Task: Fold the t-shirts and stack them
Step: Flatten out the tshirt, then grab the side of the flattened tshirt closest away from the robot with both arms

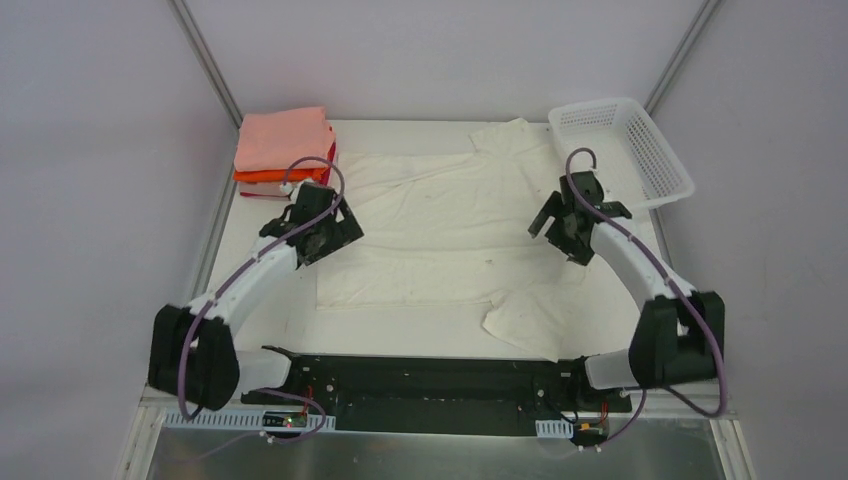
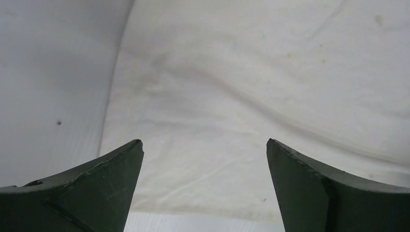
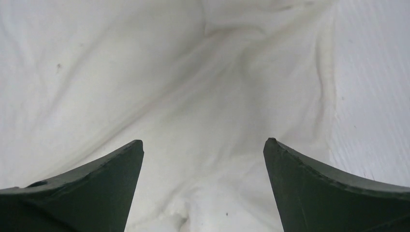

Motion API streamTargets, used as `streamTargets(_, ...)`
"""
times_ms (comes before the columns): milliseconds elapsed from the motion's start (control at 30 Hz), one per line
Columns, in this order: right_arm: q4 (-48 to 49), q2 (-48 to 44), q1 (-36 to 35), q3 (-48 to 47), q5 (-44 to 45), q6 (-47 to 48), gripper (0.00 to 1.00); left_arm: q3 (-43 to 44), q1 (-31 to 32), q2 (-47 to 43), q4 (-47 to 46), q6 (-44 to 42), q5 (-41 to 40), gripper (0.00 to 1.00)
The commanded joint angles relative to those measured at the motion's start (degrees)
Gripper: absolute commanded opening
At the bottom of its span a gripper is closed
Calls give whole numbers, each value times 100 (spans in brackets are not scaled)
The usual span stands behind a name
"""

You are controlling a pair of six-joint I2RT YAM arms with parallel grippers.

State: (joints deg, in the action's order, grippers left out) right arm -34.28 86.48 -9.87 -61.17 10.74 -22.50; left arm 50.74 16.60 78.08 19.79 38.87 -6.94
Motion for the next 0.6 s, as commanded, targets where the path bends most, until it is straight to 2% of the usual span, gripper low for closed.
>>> streamTargets(0, -341, -1690, 4, 906, 274, -1000, 99, -664, 27, -1441, 1526, 1195, -926, 99)
streamTargets(133, -60, -3144, 129, 1808, -197, -1334, 99, -1612, 21, -2680, 2202, 2054, -1198, 99)
streamTargets(267, -52, -4143, 179, 2437, -114, -1740, 99, -2215, 19, -3285, 2311, 2494, -1117, 98)
streamTargets(400, -18, -4636, 192, 2846, -348, -1836, 99, -2290, 19, -3255, 2284, 2776, -1155, 84)
streamTargets(567, -93, -4495, 187, 2851, -621, -1568, 99, -2449, 19, -2877, 1950, 3047, -1162, 72)
